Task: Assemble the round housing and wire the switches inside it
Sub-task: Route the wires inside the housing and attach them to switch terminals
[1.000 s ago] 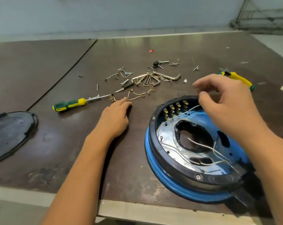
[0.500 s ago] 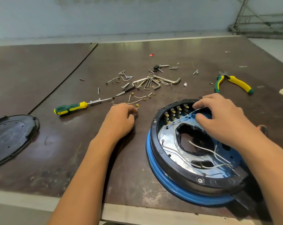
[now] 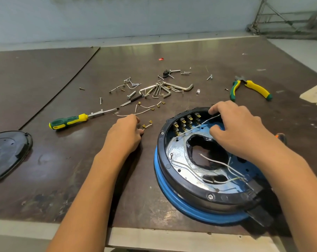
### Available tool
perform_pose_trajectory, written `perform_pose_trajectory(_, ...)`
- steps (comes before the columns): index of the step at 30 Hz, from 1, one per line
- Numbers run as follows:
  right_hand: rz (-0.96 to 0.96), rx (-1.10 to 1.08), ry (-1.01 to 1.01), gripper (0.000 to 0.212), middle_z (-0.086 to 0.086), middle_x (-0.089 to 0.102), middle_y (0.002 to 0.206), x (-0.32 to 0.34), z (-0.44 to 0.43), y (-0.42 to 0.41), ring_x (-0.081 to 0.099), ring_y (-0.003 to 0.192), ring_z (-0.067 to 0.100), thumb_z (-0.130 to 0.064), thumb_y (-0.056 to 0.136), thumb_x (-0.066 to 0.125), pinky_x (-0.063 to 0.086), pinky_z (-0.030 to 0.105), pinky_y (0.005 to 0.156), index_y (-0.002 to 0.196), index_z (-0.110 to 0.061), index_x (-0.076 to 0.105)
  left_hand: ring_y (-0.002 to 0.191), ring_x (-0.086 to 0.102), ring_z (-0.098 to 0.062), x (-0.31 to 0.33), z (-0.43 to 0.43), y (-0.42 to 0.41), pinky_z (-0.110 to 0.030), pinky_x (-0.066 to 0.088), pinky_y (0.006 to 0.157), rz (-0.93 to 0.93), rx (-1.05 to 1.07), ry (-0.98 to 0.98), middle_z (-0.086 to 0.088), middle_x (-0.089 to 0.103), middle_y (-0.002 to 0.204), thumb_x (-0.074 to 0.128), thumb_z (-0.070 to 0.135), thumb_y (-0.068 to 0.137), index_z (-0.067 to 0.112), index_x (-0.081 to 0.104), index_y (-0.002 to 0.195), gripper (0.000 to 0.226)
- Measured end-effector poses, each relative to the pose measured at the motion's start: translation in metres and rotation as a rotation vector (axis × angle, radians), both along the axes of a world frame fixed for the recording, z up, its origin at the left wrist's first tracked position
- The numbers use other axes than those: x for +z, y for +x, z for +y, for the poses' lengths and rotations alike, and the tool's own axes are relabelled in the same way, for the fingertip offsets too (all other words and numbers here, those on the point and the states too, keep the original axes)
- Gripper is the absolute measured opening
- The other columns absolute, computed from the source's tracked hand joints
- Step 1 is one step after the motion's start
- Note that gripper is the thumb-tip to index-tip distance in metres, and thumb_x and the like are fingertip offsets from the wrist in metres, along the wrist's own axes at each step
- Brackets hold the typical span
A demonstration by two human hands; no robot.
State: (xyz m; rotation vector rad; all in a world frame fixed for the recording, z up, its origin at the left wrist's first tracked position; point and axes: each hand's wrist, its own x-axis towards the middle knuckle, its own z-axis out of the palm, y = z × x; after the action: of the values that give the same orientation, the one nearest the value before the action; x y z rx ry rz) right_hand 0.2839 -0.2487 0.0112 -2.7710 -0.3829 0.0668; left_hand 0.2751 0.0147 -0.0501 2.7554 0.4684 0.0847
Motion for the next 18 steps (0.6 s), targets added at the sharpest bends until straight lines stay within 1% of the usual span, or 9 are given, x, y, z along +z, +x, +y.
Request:
perform_pose_trajectory(1,0.013,0.001,-0.013,0.037,-0.001,0.046,0.137,0.002,-0.001,-0.001,0.042,0.123,0.028,-0.026,0.096,0.050,0.033,0.045,0.085,0.132,-0.028,0.047,0.116,0.057,-0.033,0.002,-0.002,-0.001,-0.044,0.047,0.097,-0.019,-0.015,-0.035,-0.006,0.066,0.115,0.062,0.026,0.095,0.017,0.051,0.131,0.038)
perform_pose_trajectory(4,0.063,0.012,-0.054,0.037,0.001,0.044,0.137,0.008,-0.004,-0.005,0.042,0.124,0.029,-0.028,0.098,0.050,0.042,0.049,0.095,0.135,-0.027,0.045,0.102,0.060,-0.024,0.019,-0.009,-0.007,-0.037,0.047,0.089,-0.192,-0.079,-0.122,0.010,0.060,0.080,0.060,0.018,0.096,0.016,0.050,0.131,0.036)
perform_pose_trajectory(7,0.091,0.047,-0.048,0.039,0.005,0.047,0.134,0.012,-0.009,-0.005,0.047,0.121,0.029,-0.028,0.098,0.050,0.045,0.045,0.097,0.136,-0.023,0.046,0.076,0.056,-0.004,0.051,-0.027,-0.023,-0.012,0.040,0.068,-0.352,-0.209,-0.213,0.009,0.060,0.071,0.066,0.018,0.093,0.021,0.050,0.124,0.036)
perform_pose_trajectory(9,0.066,0.050,0.006,0.041,0.008,0.052,0.133,0.013,-0.011,-0.005,0.050,0.118,0.028,-0.029,0.098,0.052,0.042,0.035,0.088,0.138,-0.021,0.045,0.071,0.056,0.000,0.066,-0.047,-0.035,-0.007,0.039,0.063,-0.359,-0.315,-0.278,0.005,0.064,0.071,0.069,0.017,0.091,0.024,0.048,0.123,0.039)
perform_pose_trajectory(10,0.027,0.041,0.061,0.042,0.008,0.053,0.133,0.013,-0.011,-0.005,0.051,0.119,0.027,-0.029,0.098,0.053,0.039,0.032,0.086,0.138,-0.020,0.045,0.068,0.056,-0.001,0.070,-0.058,-0.039,-0.009,0.040,0.063,-0.345,-0.357,-0.296,0.005,0.065,0.071,0.069,0.017,0.090,0.025,0.046,0.124,0.041)
perform_pose_trajectory(12,-0.096,0.032,0.235,0.038,0.002,0.059,0.128,0.013,-0.006,-0.007,0.055,0.118,0.020,-0.027,0.097,0.055,0.038,0.025,0.084,0.135,-0.022,0.051,0.068,0.058,-0.003,0.073,-0.078,-0.045,-0.024,0.048,0.070,-0.314,-0.415,-0.276,0.007,0.066,0.072,0.069,0.019,0.090,0.027,0.042,0.126,0.046)
perform_pose_trajectory(14,-0.154,0.064,0.468,0.027,-0.007,0.069,0.106,0.013,0.002,-0.010,0.064,0.100,0.013,-0.021,0.095,0.058,0.046,0.019,0.078,0.121,-0.025,0.063,0.074,0.062,-0.011,0.073,-0.091,-0.048,-0.040,0.053,0.074,-0.293,-0.452,-0.215,0.007,0.066,0.076,0.066,0.022,0.092,0.028,0.035,0.132,0.051)
perform_pose_trajectory(16,-0.143,0.079,0.640,0.020,-0.008,0.071,0.086,0.011,0.007,-0.011,0.068,0.081,0.011,-0.014,0.092,0.061,0.055,0.028,0.076,0.105,-0.025,0.071,0.077,0.063,-0.017,0.072,-0.095,-0.049,-0.046,0.053,0.074,-0.290,-0.470,-0.184,0.007,0.065,0.077,0.064,0.023,0.093,0.026,0.029,0.137,0.056)
perform_pose_trajectory(18,-0.152,0.065,0.688,0.018,-0.007,0.072,0.083,0.009,0.006,-0.009,0.068,0.078,0.008,-0.011,0.089,0.065,0.057,0.032,0.076,0.099,-0.024,0.073,0.075,0.063,-0.019,0.071,-0.093,-0.050,-0.046,0.053,0.073,-0.309,-0.464,-0.193,0.008,0.064,0.075,0.062,0.021,0.091,0.024,0.028,0.139,0.059)
